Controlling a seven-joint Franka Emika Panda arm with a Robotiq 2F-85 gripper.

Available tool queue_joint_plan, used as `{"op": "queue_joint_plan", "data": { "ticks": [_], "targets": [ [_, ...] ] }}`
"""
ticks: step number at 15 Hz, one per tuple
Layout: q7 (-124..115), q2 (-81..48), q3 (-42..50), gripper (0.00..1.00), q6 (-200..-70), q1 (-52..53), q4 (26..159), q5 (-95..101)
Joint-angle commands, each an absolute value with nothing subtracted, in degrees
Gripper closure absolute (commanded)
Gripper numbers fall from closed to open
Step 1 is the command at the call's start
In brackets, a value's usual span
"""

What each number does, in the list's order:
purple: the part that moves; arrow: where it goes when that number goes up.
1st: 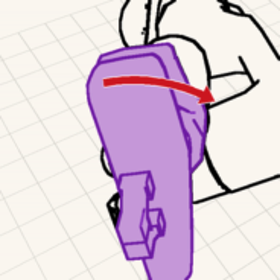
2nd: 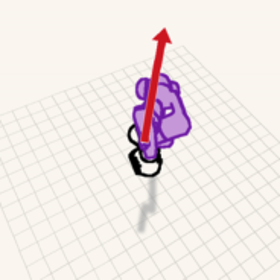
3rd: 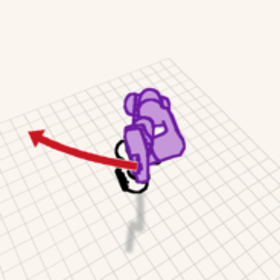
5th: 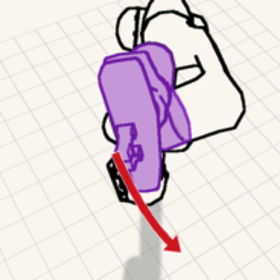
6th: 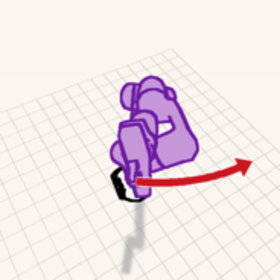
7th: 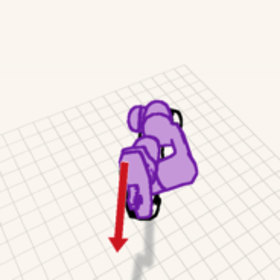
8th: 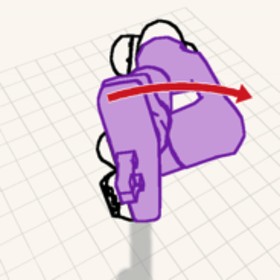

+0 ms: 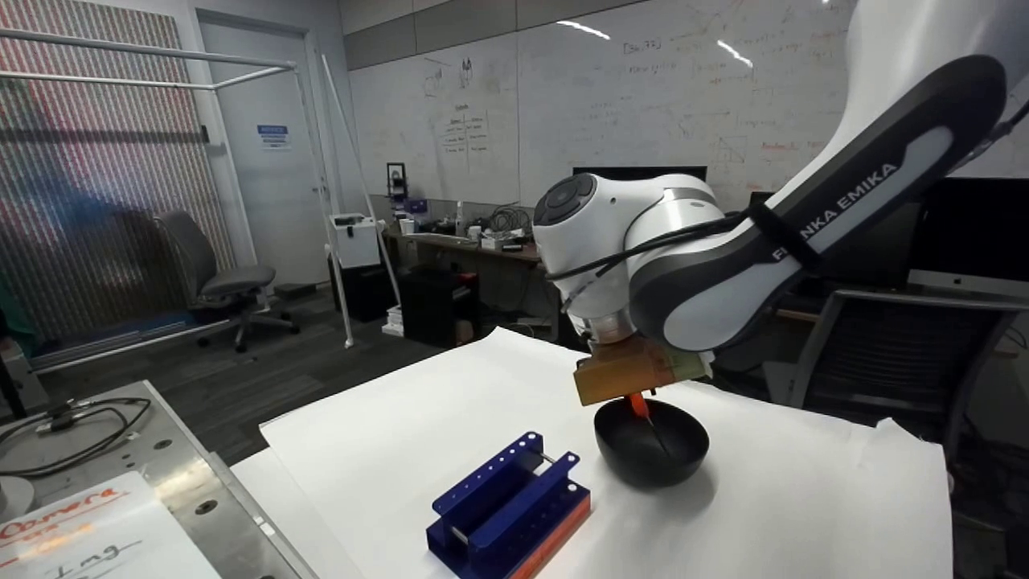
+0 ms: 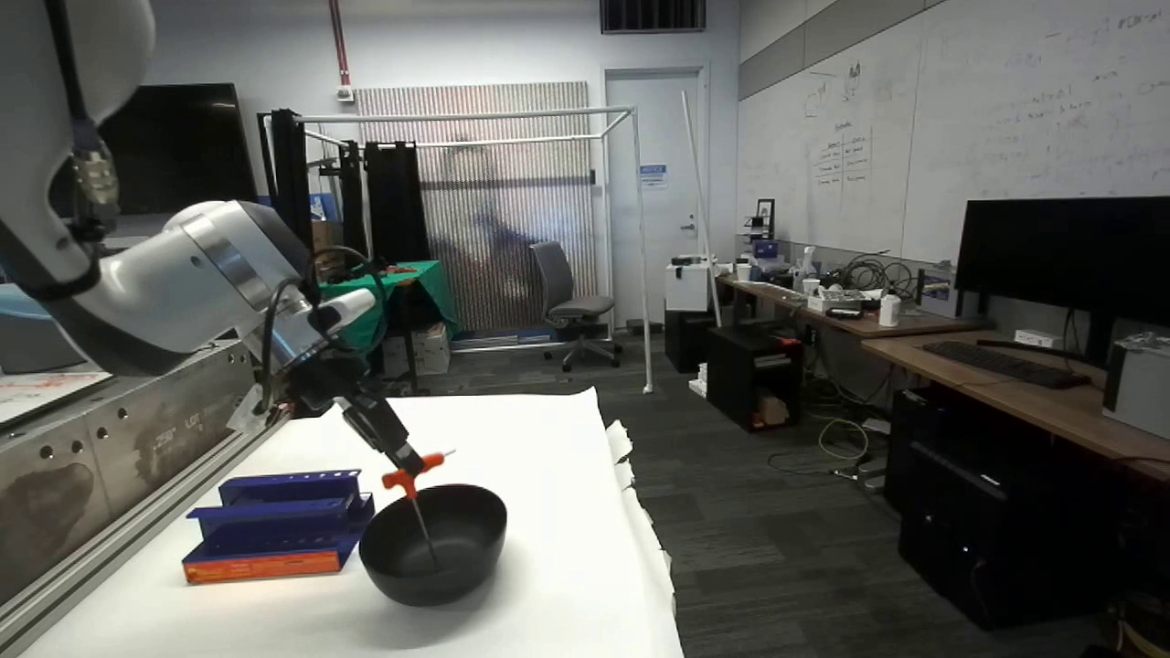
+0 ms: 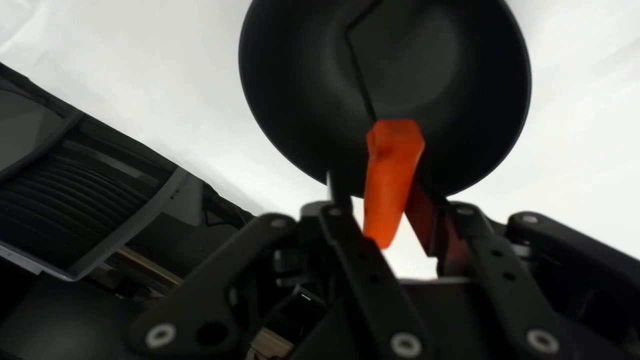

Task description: Put the metal object with the orange handle in the black bowl

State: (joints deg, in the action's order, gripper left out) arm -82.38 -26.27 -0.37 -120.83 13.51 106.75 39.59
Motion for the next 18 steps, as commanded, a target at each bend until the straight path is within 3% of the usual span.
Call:
{"op": "queue_joint_plan", "data": {
  "ticks": [1,5,13,18],
  "targets": [
    [-81.82,-27.82,-0.18,0.32,-122.28,12.88,105.2,37.99],
    [-76.45,-24.87,-2.23,0.02,-128.63,10.4,108.4,28.6],
    [-55.99,-8.96,-7.04,0.0,-140.22,8.08,121.43,2.39],
    [-34.36,-0.42,-9.48,0.0,-133.39,7.48,124.78,-21.56]
  ]
}}
